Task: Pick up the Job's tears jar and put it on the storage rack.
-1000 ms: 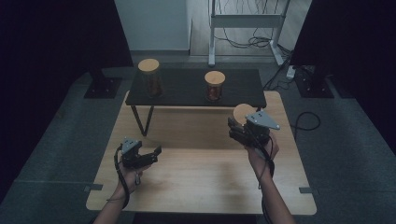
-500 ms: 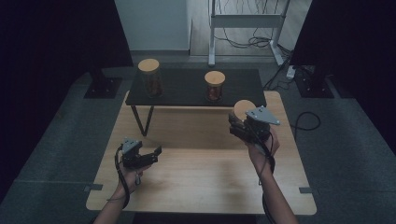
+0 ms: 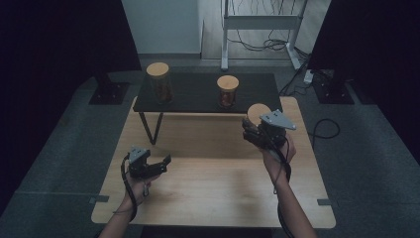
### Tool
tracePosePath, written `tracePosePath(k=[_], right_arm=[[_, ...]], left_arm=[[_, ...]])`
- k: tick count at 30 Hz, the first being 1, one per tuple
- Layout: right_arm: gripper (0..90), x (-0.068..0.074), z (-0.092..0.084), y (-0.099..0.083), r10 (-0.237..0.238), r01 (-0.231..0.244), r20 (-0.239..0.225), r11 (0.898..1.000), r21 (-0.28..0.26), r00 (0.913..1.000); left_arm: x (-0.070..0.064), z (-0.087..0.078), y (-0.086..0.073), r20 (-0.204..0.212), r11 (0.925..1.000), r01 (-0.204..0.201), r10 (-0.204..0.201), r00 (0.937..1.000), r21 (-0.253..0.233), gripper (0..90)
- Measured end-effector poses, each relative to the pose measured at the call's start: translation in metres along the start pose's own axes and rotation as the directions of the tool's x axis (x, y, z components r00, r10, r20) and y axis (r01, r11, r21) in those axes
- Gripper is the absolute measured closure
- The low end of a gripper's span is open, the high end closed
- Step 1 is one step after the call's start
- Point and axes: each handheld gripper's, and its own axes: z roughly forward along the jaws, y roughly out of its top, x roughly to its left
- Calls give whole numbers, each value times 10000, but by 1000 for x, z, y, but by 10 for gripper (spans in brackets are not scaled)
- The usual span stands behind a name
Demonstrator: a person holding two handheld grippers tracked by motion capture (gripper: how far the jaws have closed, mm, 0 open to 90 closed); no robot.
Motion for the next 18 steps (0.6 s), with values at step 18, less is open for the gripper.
tracePosePath(k=[18], right_arm=[[252, -2, 3, 7, -40, 41, 107, 10000, -27, 9999]], left_arm=[[1, 0, 0, -28, 10000, 18, -18, 10000, -21, 63]])
